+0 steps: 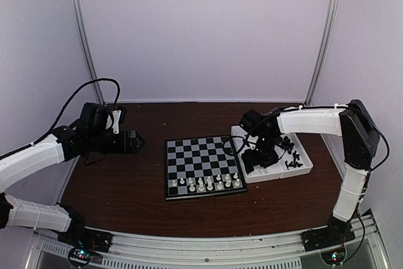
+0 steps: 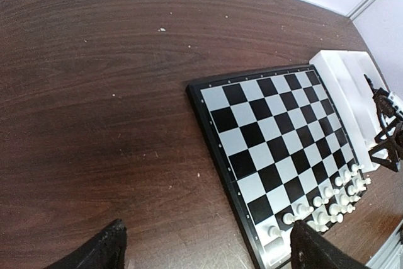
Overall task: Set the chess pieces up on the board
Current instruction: Pick up the chess piece from the storage box.
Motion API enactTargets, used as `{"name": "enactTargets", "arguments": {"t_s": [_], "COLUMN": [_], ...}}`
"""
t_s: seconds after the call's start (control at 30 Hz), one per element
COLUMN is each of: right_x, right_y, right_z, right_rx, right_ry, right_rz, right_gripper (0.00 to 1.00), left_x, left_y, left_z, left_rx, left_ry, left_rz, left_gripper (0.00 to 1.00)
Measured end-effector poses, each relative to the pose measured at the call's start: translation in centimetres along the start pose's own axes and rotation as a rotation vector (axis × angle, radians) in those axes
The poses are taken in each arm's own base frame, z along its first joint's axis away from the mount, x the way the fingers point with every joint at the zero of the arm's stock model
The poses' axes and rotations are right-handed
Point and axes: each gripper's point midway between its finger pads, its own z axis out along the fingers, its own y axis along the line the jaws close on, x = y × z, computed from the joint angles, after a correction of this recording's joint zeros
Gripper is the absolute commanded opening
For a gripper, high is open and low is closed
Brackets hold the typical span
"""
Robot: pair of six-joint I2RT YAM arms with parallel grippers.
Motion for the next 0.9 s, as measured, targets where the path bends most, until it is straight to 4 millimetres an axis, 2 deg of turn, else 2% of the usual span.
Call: {"name": "enactTargets", "arguments": {"t_s": [0.13,0.23,0.4,0.57,0.67,0.77,0.9], "right_x": [-0.1,0.0,0.1,1.0,1.1,1.1,1.2], "right_y": [0.1,0.1,0.0,0.3,0.3,0.2,0.2], "right_z": [-0.5,-0.7,-0.8,1.1,1.3,1.1,1.1], "right_rx": [-0.005,-0.006,0.002,-0.004,-0.005,0.002,0.004], "right_ry": [0.006,0.013,0.030,0.096,0.101,0.104,0.110], "right_rz": [0.010,0.019,0.029,0.038,0.038,0.046,0.049], "right_gripper": [0.78,0.78,0.67,0.63,0.68,0.69,0.58], "left_x": [-0.1,-0.2,-0.2,0.0,0.0,-0.1,-0.2], "left_y": [0.0,0.0,0.1,0.3,0.3,0.3,0.3], "left_z": [-0.1,-0.1,-0.2,-0.3,-0.6,-0.7,-0.7], "left_rx": [-0.004,-0.006,-0.011,-0.019,-0.020,-0.019,-0.020], "left_ry": [0.000,-0.001,-0.001,0.007,0.003,-0.003,-0.004], "left_rz": [0.014,0.024,0.038,0.049,0.053,0.056,0.056], "left_gripper": [0.90,0.90,0.90,0.90,0.90,0.90,0.90]}}
